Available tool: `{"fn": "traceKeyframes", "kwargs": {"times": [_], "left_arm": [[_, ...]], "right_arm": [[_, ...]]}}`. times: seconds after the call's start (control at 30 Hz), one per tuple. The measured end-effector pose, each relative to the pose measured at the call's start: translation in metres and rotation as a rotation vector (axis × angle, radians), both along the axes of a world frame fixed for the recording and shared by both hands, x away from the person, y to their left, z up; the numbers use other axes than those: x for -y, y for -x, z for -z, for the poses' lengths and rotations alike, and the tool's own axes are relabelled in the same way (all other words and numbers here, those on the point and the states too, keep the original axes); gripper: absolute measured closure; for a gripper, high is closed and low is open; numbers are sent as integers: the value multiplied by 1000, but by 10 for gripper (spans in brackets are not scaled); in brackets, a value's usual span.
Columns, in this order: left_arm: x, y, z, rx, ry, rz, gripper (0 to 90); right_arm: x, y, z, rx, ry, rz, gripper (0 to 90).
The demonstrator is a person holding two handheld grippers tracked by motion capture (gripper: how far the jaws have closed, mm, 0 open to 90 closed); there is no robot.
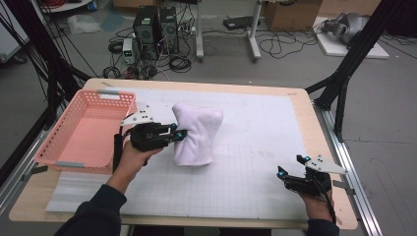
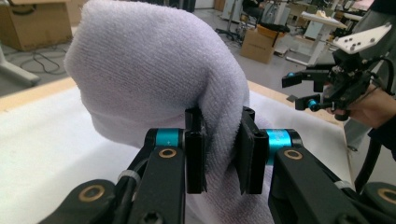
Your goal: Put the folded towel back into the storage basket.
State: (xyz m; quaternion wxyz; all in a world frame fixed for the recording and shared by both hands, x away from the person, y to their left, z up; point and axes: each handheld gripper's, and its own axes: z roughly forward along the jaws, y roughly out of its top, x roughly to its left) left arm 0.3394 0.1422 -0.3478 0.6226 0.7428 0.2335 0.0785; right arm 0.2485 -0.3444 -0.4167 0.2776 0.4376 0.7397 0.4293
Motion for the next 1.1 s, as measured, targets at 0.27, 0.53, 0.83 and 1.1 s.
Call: {"fn": "traceKeyframes", "kwargs": {"times": [0.27, 0.53, 0.83, 1.1], "left_arm": [[-34, -2, -22, 62, -10, -21, 755], [-72, 0, -37, 118, 20, -65, 754], [-120, 4, -56, 149, 39, -115, 754], [-164, 5, -75, 162, 35, -143, 754]], "right_arm": [[-5, -1, -3, 14, -5, -16, 182], [-7, -3, -2, 13, -4, -19, 182], [-11, -3, -4, 19, -4, -26, 182], [-15, -4, -5, 29, -7, -34, 182]]}}
